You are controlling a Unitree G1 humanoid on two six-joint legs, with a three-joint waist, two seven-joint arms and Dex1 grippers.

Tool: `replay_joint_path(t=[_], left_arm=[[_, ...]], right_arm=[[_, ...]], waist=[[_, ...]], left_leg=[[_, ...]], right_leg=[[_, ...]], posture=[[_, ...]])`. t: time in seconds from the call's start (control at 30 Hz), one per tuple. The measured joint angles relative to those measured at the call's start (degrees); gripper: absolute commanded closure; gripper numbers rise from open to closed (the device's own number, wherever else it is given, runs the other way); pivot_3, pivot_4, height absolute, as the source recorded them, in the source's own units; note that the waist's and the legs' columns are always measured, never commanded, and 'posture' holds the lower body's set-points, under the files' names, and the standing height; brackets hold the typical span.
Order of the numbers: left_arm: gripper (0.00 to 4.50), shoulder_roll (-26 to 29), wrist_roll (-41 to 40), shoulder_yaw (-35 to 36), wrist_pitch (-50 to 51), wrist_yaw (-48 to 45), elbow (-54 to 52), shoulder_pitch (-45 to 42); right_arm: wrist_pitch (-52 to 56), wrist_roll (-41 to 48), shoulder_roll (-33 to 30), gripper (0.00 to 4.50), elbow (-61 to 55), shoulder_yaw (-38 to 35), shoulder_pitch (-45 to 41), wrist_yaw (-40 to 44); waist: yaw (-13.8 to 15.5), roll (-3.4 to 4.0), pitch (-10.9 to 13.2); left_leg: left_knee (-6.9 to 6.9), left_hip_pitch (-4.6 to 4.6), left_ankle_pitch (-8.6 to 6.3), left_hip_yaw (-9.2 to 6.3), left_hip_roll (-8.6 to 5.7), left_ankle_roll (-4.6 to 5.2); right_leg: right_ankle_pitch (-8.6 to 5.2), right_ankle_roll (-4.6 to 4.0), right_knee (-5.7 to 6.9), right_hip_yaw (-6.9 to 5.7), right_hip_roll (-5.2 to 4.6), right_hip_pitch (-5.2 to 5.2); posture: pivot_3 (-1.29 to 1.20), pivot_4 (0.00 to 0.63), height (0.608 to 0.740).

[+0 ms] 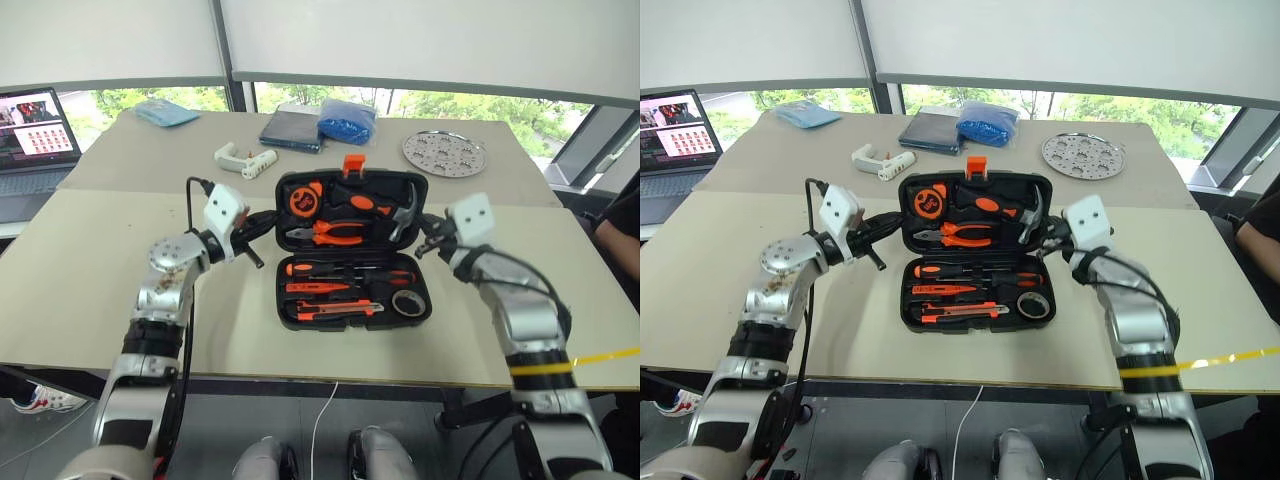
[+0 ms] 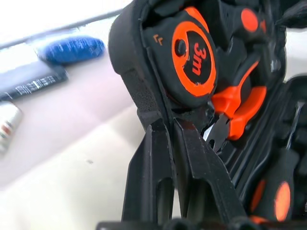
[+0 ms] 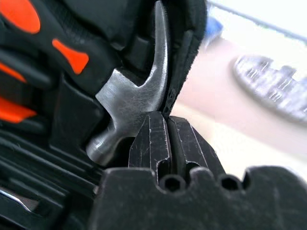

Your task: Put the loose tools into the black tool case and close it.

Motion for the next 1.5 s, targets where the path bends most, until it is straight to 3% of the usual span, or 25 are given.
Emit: replay_joint_path(t=[0.1, 0.13, 0.23, 0.3, 0.37, 0.43, 0.5, 0.6, 0.67, 0.73, 0.77, 0.83, 0.97, 1.1, 1.33, 1.5], left_arm=[[4.49, 0.00, -0.16, 0.07, 0.07, 2.00, -5.03, 4.45], [3.94, 0.21, -0.79, 0.27, 1.52, 2.78, -8.27, 6.55], [3.21, 1.90, -3.33, 1.59, 7.43, 3.26, -14.25, 10.50], [2.37, 6.59, -9.51, 4.96, 17.60, 2.12, -20.65, 14.39], [1.78, 15.04, -17.55, 9.74, 28.32, -2.81, -26.30, 18.88], [1.78, 22.14, -23.43, 14.14, 36.57, -7.53, -27.72, 21.48], [1.78, 24.82, -25.09, 14.57, 39.38, -10.00, -25.98, 19.76], [2.58, 24.96, -20.56, 9.45, 35.00, -11.76, -15.03, 10.90], [3.39, 23.03, -15.00, 4.98, 28.81, -11.97, -4.96, 2.99], [4.10, 18.04, -8.51, -0.75, 21.21, -12.46, 7.11, -7.02], [4.43, 15.32, -6.01, -3.39, 18.01, -12.61, 11.70, -10.93], [4.43, 9.21, -0.70, -8.11, 9.77, -12.99, 22.81, -17.95], [4.43, 1.69, 5.88, -12.14, -1.69, -11.10, 38.53, -26.05], [4.43, -2.70, 10.16, -13.54, -8.60, -10.75, 47.12, -30.67], [4.43, -2.71, 12.94, -15.26, -15.37, -26.42, 49.09, -30.95], [4.43, 2.75, 7.05, -20.34, -14.23, -41.37, 37.88, -24.81]], right_arm=[[-6.62, -0.78, 0.00, 4.50, -1.75, -0.10, 5.05, -0.51], [-7.93, -0.76, -0.15, 3.94, -3.51, -0.22, 7.19, -0.43], [-7.36, 0.25, -2.08, 3.23, -7.97, -1.18, 11.72, 1.47], [-2.97, 4.05, -6.44, 2.50, -13.14, -4.10, 15.83, 5.27], [3.30, 10.62, -13.82, 2.48, -19.23, -9.03, 21.40, 12.06], [9.39, 17.38, -19.61, 2.48, -23.98, -13.94, 27.07, 19.00], [12.96, 22.32, -22.44, 2.48, -27.70, -15.66, 31.12, 24.10], [16.57, 27.34, -24.51, 3.24, -32.51, -15.38, 34.84, 30.00], [17.21, 28.69, -25.30, 3.92, -34.75, -13.74, 35.20, 32.00], [17.12, 27.73, -25.54, 4.48, -35.91, -9.64, 34.04, 32.96], [17.01, 26.60, -25.57, 4.50, -36.31, -7.10, 32.98, 33.23], [16.22, 23.25, -25.58, 4.50, -36.52, -1.82, 30.71, 33.30], [14.06, 17.03, -25.92, 4.50, -34.99, 4.57, 27.41, 33.80], [12.19, 11.16, -25.55, 4.50, -31.85, 9.10, 24.83, 33.15], [10.30, 2.94, -20.51, 4.50, -21.30, 11.37, 18.37, 26.33], [9.79, 0.73, -16.66, 4.50, -14.76, 9.36, 14.45, 20.98]], waist=[[-0.07, 0.00, 0.00], [-0.08, 0.00, 0.00], [-0.26, 0.00, 0.00], [-0.45, 0.01, 0.03], [-0.40, 0.02, 0.03], [-0.02, 0.02, 0.02], [0.79, 0.03, 0.02], [2.44, 0.03, 0.03], [3.09, -0.01, 0.01], [3.74, -0.08, -0.01], [4.01, -0.08, -0.02], [3.98, -0.09, -0.02], [2.84, -0.17, 0.02], [2.30, -0.20, 0.05], [1.31, -0.23, 0.08], [0.91, -0.15, 0.04]], left_leg=[[-0.08, 0.46, -0.01, -0.03, 0.06, -0.02], [-0.08, 0.49, -0.01, -0.04, 0.07, -0.02], [-0.07, 0.50, -0.02, -0.05, 0.12, -0.07], [-0.04, 0.44, 0.03, -0.08, 0.16, -0.07], [-0.07, 0.49, 0.03, -0.16, 0.23, -0.07], [-0.08, 0.59, 0.00, -0.30, 0.30, -0.15], [-0.09, 0.62, -0.22, -0.37, 0.26, -0.56], [-0.07, 0.62, -0.26, -0.50, 0.10, -0.51], [-0.03, 0.47, -0.33, -0.53, 0.07, -0.19], [0.12, 0.27, -0.22, -0.58, -0.02, -0.23], [0.23, 0.06, -0.16, -0.57, -0.05, -0.30], [0.43, -0.24, 0.00, -0.56, -0.10, 0.48], [0.59, -0.60, -0.13, -0.55, -0.20, 0.71], [0.41, -0.59, -0.15, -0.53, -0.26, 0.71], [0.88, -0.53, -0.17, -0.55, -0.10, 0.67], [0.94, -0.46, -0.19, -0.59, 0.02, 0.66]], right_leg=[[-0.21, 0.36, -0.18, 0.04, 0.03, 0.50], [-0.22, 0.36, -0.15, 0.07, 0.01, 0.52], [-0.19, 0.33, -0.10, 0.14, 0.01, 0.49], [-0.14, 0.25, -0.02, 0.17, 0.01, 0.38], [-0.20, 0.17, -0.02, 0.16, 0.02, 0.40], [-0.27, 0.10, -0.12, 0.08, 0.04, 0.57], [-0.26, 0.10, -0.12, 0.01, 0.03, 0.61], [-0.21, 0.02, -0.15, 0.01, 0.03, 0.65], [-0.12, -0.16, -0.27, -0.01, 0.02, 0.65], [0.02, -0.03, -0.32, 0.00, 0.01, 0.62], [0.13, 0.14, -0.33, 0.01, 0.01, 0.51], [0.21, 0.23, -0.42, 0.04, 0.04, 0.38], [0.17, 0.26, -0.49, -0.03, 0.06, 0.24], [0.07, 0.42, -0.58, -0.12, 0.08, 0.26], [-0.13, 0.76, -0.33, -0.06, -0.01, 0.29], [-0.01, 0.60, -0.18, 0.02, -0.08, 0.28]], posture=[[0.00, 0.150, 0.718], [0.00, 0.150, 0.718], [0.00, 0.150, 0.718], [0.00, 0.150, 0.718], [0.00, 0.150, 0.718], [0.00, 0.150, 0.718], [0.00, 0.150, 0.718], [0.00, 0.150, 0.718], [0.00, 0.150, 0.718], [0.00, 0.150, 0.718], [0.00, 0.150, 0.718], [0.00, 0.150, 0.718], [0.00, 0.150, 0.718], [0.00, 0.150, 0.718], [0.00, 0.150, 0.718], [0.00, 0.150, 0.718]])
